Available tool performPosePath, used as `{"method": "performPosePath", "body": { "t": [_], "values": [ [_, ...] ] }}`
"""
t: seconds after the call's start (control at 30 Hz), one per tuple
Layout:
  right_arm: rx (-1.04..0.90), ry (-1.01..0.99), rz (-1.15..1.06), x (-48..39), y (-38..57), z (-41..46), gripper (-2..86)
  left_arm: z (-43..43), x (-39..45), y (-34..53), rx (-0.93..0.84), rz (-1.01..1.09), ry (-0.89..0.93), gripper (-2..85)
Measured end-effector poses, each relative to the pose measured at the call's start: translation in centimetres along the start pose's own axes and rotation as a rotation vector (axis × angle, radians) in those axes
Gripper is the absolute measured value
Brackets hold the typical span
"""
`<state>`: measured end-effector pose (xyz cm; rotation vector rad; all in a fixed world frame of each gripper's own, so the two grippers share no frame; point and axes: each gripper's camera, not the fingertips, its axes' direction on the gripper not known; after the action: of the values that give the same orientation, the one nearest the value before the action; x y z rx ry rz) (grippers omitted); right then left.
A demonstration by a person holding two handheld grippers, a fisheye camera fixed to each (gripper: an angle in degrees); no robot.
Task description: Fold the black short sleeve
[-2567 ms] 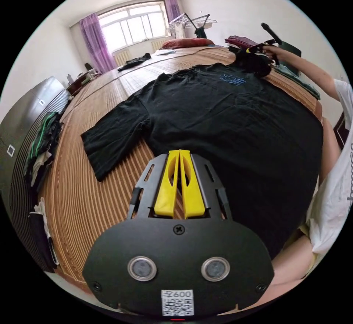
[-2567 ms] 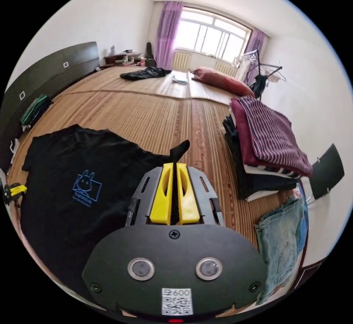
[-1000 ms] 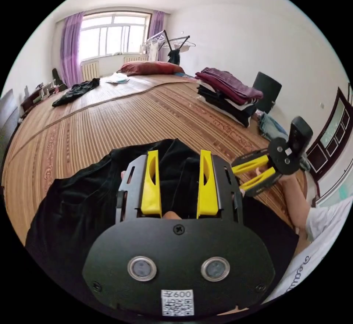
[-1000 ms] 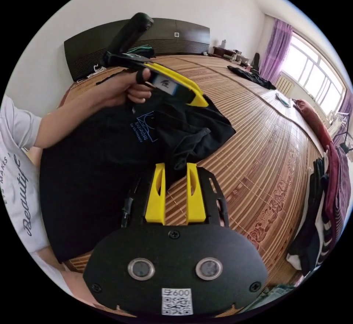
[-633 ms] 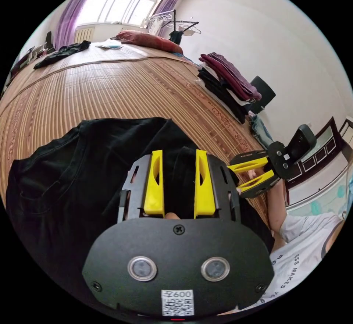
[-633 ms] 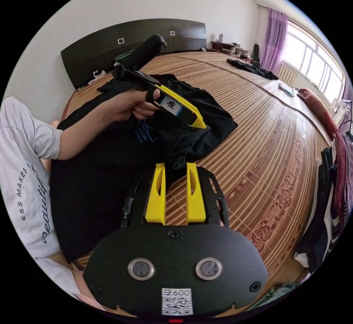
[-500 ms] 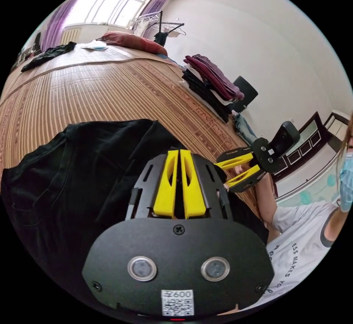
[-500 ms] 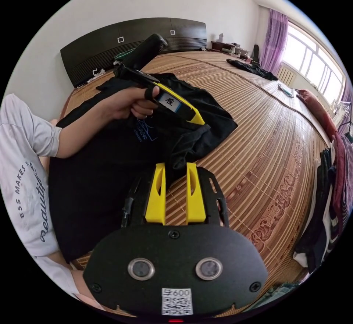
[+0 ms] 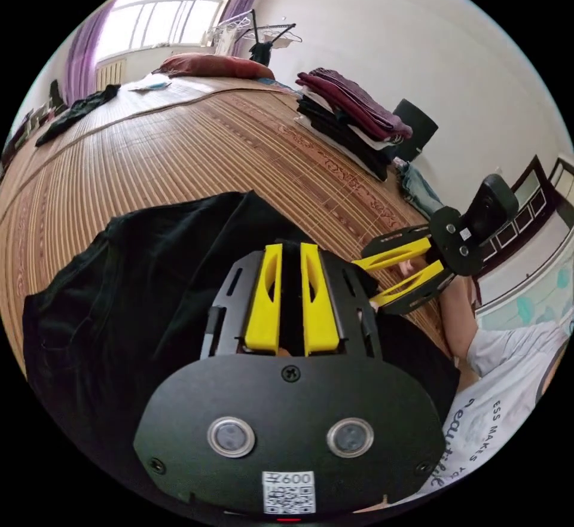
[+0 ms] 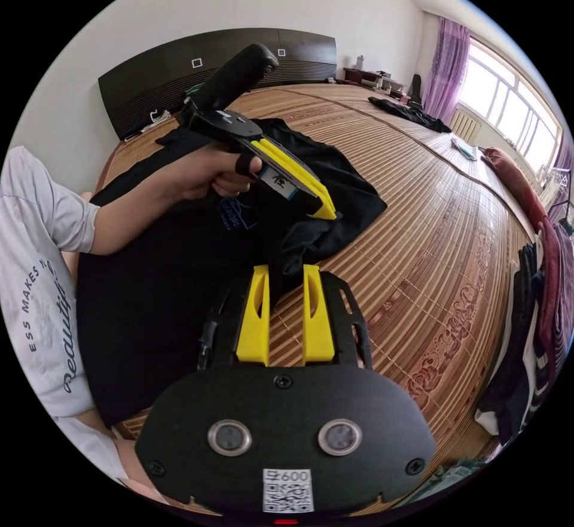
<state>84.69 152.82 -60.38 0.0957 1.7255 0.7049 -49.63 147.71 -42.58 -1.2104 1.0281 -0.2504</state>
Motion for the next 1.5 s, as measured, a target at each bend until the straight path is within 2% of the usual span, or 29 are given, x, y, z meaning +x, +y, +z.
{"method": "performPosePath", "body": {
  "t": [0.13,0.3,0.43,0.53,0.7,0.87,1.1,1.17,1.27,1.3,1.37,1.47,1.5],
  "values": [
    [0.001,-0.003,0.003,0.5,-0.1,-0.4,6.8,0.2,1.2,0.7,0.024,0.029,0.025,1.0],
    [0.0,-0.002,0.002,0.7,-0.4,-0.8,6.8,1.6,2.7,2.8,0.023,0.102,-0.221,2.6],
    [0.0,0.002,0.0,0.8,-0.6,-1.0,6.8,7.0,3.2,4.8,-0.07,0.28,-0.246,6.2],
    [0.001,0.005,-0.002,0.8,-0.7,-1.2,6.8,10.8,4.5,6.6,-0.125,0.4,-0.343,8.7],
    [0.002,0.013,-0.007,0.7,-1.0,-1.3,6.7,14.2,4.0,8.7,-0.131,0.451,-0.286,4.5],
    [0.002,0.006,-0.002,0.7,-1.3,-1.4,6.8,15.2,2.5,9.6,-0.134,0.415,-0.279,2.8],
    [0.001,0.0,0.002,0.4,-1.7,-1.4,6.9,11.0,4.9,11.9,-0.225,0.58,-0.355,2.3],
    [0.001,-0.003,0.004,0.3,-1.9,-1.3,6.9,9.3,6.2,13.1,-0.242,0.649,-0.314,2.2],
    [0.0,-0.01,0.011,0.2,-2.1,-1.2,6.8,6.9,7.9,15.8,-0.265,0.829,-0.111,2.1],
    [-0.001,-0.009,0.011,0.1,-2.2,-1.2,6.7,5.9,8.3,17.0,-0.242,0.924,-0.012,2.1],
    [0.0,0.004,0.008,-0.4,-2.3,-1.2,6.4,4.2,8.0,17.6,-0.15,0.987,0.059,2.2],
    [-0.013,0.025,-0.014,-1.3,-2.4,-1.3,5.7,3.1,4.4,14.7,0.007,0.773,0.075,2.8],
    [-0.024,0.037,-0.028,-1.6,-2.4,-1.3,5.4,4.2,2.8,13.2,-0.006,0.683,0.054,4.2]
  ]
}}
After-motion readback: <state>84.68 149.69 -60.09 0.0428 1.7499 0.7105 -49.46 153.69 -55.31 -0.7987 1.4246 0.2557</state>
